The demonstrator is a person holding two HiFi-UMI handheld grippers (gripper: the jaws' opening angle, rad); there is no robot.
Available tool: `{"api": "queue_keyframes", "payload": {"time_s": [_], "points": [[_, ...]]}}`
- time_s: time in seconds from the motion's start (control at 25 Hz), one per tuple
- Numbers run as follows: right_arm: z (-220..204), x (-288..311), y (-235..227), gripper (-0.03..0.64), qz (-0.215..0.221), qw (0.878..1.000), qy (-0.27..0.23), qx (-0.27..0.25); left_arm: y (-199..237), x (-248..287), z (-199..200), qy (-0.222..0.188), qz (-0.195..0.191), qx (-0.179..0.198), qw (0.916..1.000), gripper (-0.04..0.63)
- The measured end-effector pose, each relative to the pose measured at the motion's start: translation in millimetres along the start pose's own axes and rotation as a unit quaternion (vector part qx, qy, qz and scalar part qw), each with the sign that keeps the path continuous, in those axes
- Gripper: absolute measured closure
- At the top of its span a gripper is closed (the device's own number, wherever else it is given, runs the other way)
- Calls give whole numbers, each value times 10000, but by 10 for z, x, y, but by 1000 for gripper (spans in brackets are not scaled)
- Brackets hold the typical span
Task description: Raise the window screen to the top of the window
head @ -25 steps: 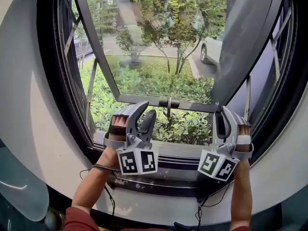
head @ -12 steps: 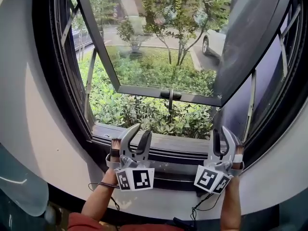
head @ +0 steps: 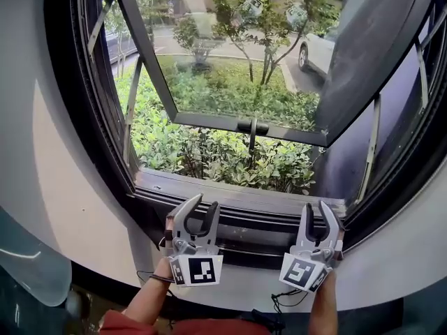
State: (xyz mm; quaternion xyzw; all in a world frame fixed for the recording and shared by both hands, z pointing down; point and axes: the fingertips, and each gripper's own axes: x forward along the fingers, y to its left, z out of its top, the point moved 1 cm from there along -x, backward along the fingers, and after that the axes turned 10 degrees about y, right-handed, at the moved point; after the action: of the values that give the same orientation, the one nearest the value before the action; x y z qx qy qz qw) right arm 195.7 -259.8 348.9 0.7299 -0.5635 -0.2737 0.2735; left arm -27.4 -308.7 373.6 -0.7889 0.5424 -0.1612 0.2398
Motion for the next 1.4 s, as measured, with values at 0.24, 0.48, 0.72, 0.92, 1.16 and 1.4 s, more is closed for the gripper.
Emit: {"api": "queue_keyframes", "payload": {"time_s": [0.24,0.48,0.72,0.92,1.16,1.4], "points": [[-129,-164,181,497,372,9969,181,665,-149,-166,-205,179,-219,-594,9978,452],[-193,-335,341,497,641,9879,95,1411,-306,-318,-378,366,-538,-1303,9893,451],[-306,-516,472,497,829,9697,7,2297,-368,-487,-430,214,-796,-2161,9729,451],[-416,-629,570,497,1013,9481,-39,3015,-455,-605,-480,192,-868,-2531,9633,453],[-492,-651,653,499,1143,9499,47,2910,-547,-679,-569,273,-1029,-2559,9608,453],[-458,-673,654,499,1137,9515,27,2860,-486,-687,-583,296,-919,-2561,9618,462]]}}
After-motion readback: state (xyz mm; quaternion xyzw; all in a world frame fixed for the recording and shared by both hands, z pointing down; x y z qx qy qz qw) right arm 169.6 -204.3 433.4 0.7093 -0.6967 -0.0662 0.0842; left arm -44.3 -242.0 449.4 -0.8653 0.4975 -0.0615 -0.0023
